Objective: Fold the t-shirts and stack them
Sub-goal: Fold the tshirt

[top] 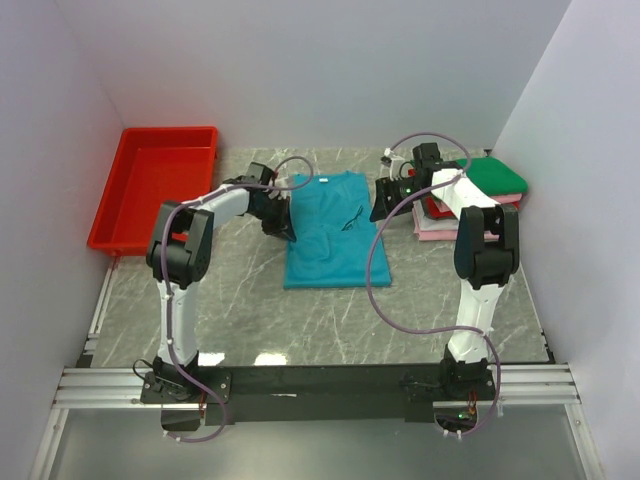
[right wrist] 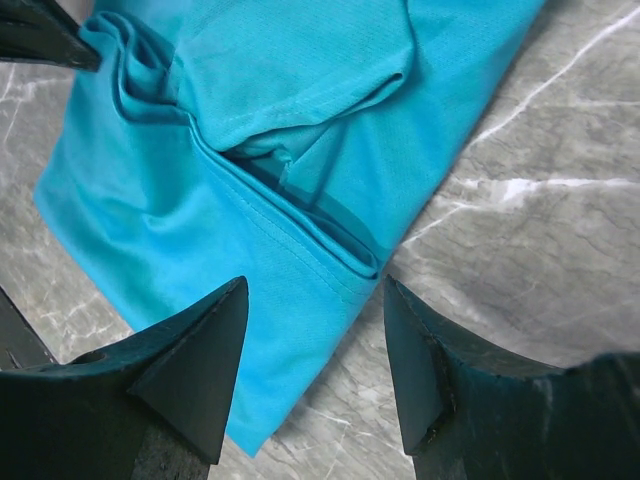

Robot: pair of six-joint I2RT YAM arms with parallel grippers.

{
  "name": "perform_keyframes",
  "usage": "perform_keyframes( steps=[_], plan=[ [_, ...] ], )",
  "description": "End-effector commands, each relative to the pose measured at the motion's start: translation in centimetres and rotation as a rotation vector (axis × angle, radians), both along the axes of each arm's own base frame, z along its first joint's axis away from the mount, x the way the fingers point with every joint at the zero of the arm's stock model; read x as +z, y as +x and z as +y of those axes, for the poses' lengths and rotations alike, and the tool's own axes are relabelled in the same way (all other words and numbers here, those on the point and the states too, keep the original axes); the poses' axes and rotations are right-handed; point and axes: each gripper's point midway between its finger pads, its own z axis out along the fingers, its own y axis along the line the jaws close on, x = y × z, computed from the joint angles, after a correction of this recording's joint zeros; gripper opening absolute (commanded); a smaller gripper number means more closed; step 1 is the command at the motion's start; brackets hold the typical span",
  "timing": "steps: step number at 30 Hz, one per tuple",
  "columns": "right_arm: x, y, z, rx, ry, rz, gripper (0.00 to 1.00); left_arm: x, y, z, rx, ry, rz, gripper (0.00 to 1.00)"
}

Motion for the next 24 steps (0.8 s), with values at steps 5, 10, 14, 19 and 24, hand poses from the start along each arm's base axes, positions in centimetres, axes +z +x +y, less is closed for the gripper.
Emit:
perform_keyframes(
  steps=[5,10,14,19,24],
  plan=[
    [-0.2,-0.1,-0.4,0.004,0.008,0.006,0.63,2.9,0.5,0.8,0.039,-0.040,-0.063,0.01],
    [-0.1,-0.3,-0.5,0.007,0.000,0.001,0.63,3.5,1.3,1.3,0.085,-0.014,-0.087,0.14],
    [0.3,-0.3,-0.6,0.019,-0.010,-0.021,0.63,3.9,2.1,3.0,0.154,0.079,-0.139,0.39],
    [3.4,-1.4,-0.6,0.105,-0.009,-0.120,0.63,8.9,3.8,6.7,0.259,0.221,-0.398,0.45],
    [8.4,-5.9,-0.5,0.414,-0.019,-0.428,0.69,19.2,0.8,6.2,0.023,0.197,-1.002,0.81]
  ],
)
